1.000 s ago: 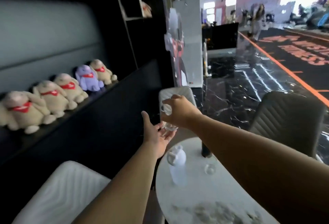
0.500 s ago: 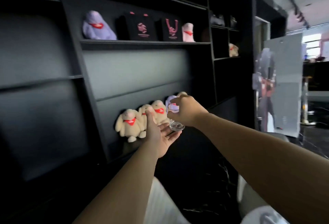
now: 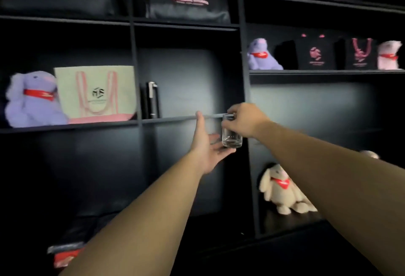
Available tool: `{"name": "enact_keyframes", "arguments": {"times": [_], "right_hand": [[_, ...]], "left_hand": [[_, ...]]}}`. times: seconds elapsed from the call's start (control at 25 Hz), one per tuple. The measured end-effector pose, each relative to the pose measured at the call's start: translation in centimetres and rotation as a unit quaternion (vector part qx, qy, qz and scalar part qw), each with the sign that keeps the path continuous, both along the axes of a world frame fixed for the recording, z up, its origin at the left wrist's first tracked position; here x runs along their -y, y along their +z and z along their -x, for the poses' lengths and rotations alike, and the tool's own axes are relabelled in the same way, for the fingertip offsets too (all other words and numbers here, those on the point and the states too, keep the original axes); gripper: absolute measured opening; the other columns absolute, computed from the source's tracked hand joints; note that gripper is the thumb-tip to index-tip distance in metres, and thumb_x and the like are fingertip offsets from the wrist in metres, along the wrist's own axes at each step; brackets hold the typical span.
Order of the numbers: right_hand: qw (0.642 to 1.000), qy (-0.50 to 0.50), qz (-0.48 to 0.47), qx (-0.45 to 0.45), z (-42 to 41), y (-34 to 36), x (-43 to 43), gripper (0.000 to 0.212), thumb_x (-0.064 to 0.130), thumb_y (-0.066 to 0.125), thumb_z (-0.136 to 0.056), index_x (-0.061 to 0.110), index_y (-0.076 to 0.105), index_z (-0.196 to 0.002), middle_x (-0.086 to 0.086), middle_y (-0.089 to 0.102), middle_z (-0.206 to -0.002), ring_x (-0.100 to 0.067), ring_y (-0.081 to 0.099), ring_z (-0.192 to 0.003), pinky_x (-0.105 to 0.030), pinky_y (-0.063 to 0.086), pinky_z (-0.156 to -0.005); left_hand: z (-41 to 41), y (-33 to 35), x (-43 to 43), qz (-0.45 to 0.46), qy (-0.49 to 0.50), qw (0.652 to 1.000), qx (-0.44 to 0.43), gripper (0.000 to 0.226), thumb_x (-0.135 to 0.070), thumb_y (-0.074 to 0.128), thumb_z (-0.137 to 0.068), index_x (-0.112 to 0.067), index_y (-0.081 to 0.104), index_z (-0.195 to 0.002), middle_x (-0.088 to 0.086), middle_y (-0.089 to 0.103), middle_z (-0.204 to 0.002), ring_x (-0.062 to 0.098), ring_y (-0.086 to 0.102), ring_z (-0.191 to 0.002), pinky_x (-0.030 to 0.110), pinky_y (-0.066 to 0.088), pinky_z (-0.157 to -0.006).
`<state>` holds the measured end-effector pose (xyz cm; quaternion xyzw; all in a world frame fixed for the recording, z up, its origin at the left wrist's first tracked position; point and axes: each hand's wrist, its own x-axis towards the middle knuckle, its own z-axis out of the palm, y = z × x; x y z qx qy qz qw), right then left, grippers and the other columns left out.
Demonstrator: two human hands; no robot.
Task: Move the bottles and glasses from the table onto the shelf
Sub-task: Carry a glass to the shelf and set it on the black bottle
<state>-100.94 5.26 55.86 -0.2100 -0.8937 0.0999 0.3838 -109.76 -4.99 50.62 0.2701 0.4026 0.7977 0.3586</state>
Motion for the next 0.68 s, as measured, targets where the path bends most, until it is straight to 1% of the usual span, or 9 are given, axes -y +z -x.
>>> {"name": "enact_keyframes", "arguments": {"times": [0.12,0.24,0.36,0.44,0.48,0.52,0.6,0.64,0.68], "right_hand": [[0.999,0.034,0.015,-0.031,7.6,3.6,1.9,0.06,0.047,0.069,-0.078,0.014,0.067,-0.129,-0.007,0.071,-0.119,-0.026,0.068,-0.108,-0.028,0.052,-0.092],[0.997,0.055,0.003,-0.05,13.9,6.3,2.5,0.052,0.043,0.067,-0.081,0.01,0.07,-0.121,-0.011,0.071,-0.111,-0.029,0.07,-0.098,-0.037,0.058,-0.087],[0.996,0.064,-0.007,-0.06,19.4,7.9,1.9,0.049,0.041,0.066,-0.083,0.004,0.07,-0.116,-0.015,0.071,-0.112,-0.031,0.069,-0.1,-0.043,0.059,-0.085],[0.996,0.073,-0.01,-0.053,23.5,8.5,0.4,0.049,0.039,0.065,-0.085,0.001,0.07,-0.115,-0.016,0.071,-0.109,-0.03,0.068,-0.095,-0.04,0.059,-0.08],[0.995,0.08,-0.009,-0.051,25.5,8.8,-0.5,0.046,0.039,0.065,-0.086,0.0,0.071,-0.111,-0.015,0.072,-0.104,-0.029,0.067,-0.088,-0.036,0.058,-0.072],[0.995,0.089,-0.005,-0.052,27.5,9.1,-1.4,0.042,0.039,0.065,-0.085,0.001,0.07,-0.103,-0.013,0.07,-0.093,-0.028,0.062,-0.078,-0.031,0.053,-0.062],[0.993,0.1,0.003,-0.062,31.5,10.2,-3.3,0.031,0.037,0.065,-0.085,0.007,0.063,-0.082,-0.005,0.057,-0.072,-0.025,0.051,-0.067,-0.027,0.037,-0.047],[0.992,0.108,0.005,-0.064,33.5,10.7,-4.0,0.031,0.037,0.065,-0.085,0.009,0.057,-0.075,-0.003,0.051,-0.066,-0.024,0.048,-0.064,-0.027,0.032,-0.045],[0.991,0.119,0.005,-0.063,35.4,11.0,-4.6,0.035,0.038,0.067,-0.085,0.011,0.052,-0.069,-0.002,0.049,-0.064,-0.022,0.047,-0.061,-0.027,0.03,-0.045]], "left_hand": [[7.7,3.3,2.2,-0.017,0.035,0.998,-0.045,0.107,-0.086,0.052,-0.078,0.004,0.046,-0.135,0.028,0.056,-0.13,0.045,0.069,-0.11,0.059,0.056,-0.094],[13.8,5.8,3.3,-0.02,0.074,0.994,-0.081,0.115,-0.089,0.055,-0.071,0.001,0.045,-0.142,0.027,0.051,-0.138,0.043,0.069,-0.11,0.057,0.06,-0.087],[18.1,7.5,3.0,0.012,0.102,0.98,-0.173,0.105,-0.088,0.049,-0.078,-0.005,0.045,-0.142,0.021,0.052,-0.138,0.038,0.07,-0.11,0.052,0.058,-0.097],[21.2,8.3,1.9,0.046,0.127,0.962,-0.236,0.099,-0.084,0.046,-0.084,-0.008,0.043,-0.147,0.016,0.051,-0.142,0.033,0.065,-0.119,0.05,0.054,-0.103],[22.8,8.7,1.1,0.062,0.144,0.953,-0.258,0.097,-0.081,0.045,-0.087,-0.009,0.041,-0.151,0.014,0.048,-0.146,0.033,0.06,-0.126,0.049,0.053,-0.104],[24.6,9.1,0.2,0.076,0.164,0.944,-0.277,0.094,-0.078,0.044,-0.09,-0.01,0.039,-0.154,0.012,0.046,-0.15,0.032,0.054,-0.132,0.047,0.053,-0.104],[28.0,10.4,-1.6,0.111,0.21,0.92,-0.313,0.091,-0.079,0.04,-0.091,-0.014,0.041,-0.154,0.009,0.047,-0.15,0.029,0.051,-0.135,0.042,0.052,-0.102],[29.7,11.0,-2.3,0.138,0.233,0.905,-0.328,0.09,-0.083,0.036,-0.089,-0.016,0.049,-0.147,0.008,0.052,-0.141,0.024,0.055,-0.127,0.038,0.051,-0.098],[31.0,11.6,-2.9,0.163,0.252,0.89,-0.342,0.087,-0.087,0.032,-0.086,-0.018,0.06,-0.131,0.007,0.055,-0.127,0.02,0.057,-0.113,0.034,0.049,-0.09]]}}
